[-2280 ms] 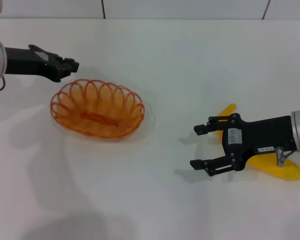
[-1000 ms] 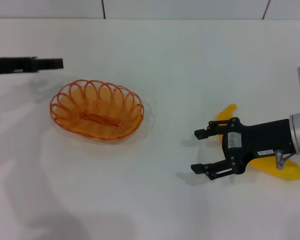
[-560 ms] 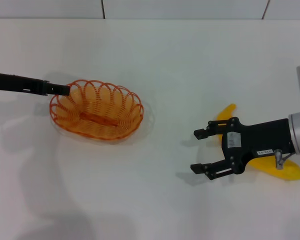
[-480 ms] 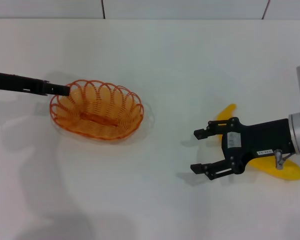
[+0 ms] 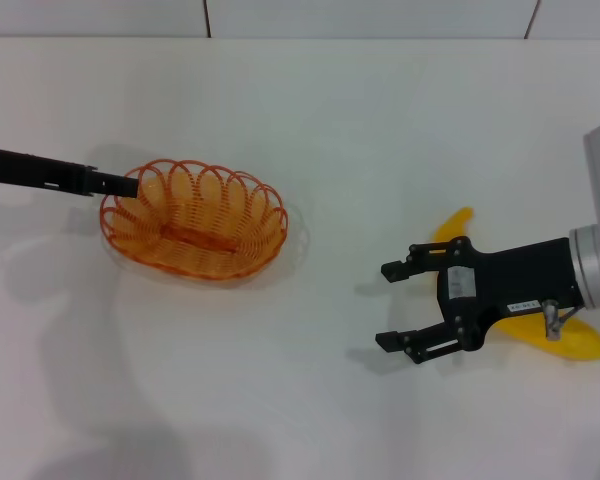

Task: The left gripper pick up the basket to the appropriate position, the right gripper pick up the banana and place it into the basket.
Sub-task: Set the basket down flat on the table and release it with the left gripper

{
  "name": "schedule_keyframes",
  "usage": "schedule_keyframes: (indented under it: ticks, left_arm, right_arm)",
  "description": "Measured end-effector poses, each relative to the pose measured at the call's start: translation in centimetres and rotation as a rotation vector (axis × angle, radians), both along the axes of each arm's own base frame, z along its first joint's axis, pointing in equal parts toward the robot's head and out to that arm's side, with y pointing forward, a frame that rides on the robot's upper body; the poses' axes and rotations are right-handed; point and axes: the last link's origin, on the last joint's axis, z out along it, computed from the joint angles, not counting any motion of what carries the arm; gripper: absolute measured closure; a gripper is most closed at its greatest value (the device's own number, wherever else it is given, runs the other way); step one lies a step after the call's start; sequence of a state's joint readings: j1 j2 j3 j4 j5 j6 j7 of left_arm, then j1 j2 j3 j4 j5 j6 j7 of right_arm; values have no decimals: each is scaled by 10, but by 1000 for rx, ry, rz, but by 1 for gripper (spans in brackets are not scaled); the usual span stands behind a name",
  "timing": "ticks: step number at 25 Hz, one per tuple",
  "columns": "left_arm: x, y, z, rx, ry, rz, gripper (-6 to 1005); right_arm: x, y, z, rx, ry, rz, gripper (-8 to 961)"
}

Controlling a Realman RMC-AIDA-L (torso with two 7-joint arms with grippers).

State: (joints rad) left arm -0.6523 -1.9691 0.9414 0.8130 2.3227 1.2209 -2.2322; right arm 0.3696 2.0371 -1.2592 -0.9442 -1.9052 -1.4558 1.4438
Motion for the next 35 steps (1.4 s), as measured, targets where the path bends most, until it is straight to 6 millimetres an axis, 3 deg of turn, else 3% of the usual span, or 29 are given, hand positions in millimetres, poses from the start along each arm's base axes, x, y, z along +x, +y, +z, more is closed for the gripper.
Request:
schedule_keyframes:
  ticks: [17, 35]
  left_arm:
    - [2, 3, -17, -42, 23, 17, 396]
    - [1, 2, -22, -48, 39, 14, 441]
  right_arm:
    - [-3, 1, -4, -20, -1, 2, 91]
    - [-3, 1, -4, -22, 0, -2, 91]
